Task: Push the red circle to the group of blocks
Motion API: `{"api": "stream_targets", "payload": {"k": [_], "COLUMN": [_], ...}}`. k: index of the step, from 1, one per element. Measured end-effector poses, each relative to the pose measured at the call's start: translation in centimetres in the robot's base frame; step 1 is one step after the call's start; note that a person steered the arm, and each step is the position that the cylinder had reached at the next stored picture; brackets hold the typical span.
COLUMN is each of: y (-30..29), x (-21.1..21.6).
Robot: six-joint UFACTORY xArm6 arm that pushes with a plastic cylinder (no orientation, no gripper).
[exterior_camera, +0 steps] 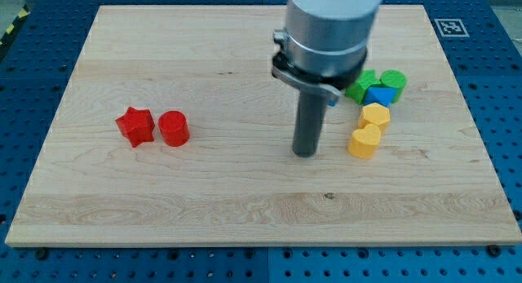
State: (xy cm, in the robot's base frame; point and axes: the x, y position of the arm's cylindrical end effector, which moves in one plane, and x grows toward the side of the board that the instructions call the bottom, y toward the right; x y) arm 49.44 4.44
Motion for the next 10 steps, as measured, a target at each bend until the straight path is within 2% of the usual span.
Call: {"api": "stream_targets", "payload": {"k": [2,3,4,6,7,10], "y": [-12.5,-17.2,-19.1,-19.1,-19.0,-11.2], "x": [-6.6,-8.0,-6.2,-2.1,-1.6,2.3]}}
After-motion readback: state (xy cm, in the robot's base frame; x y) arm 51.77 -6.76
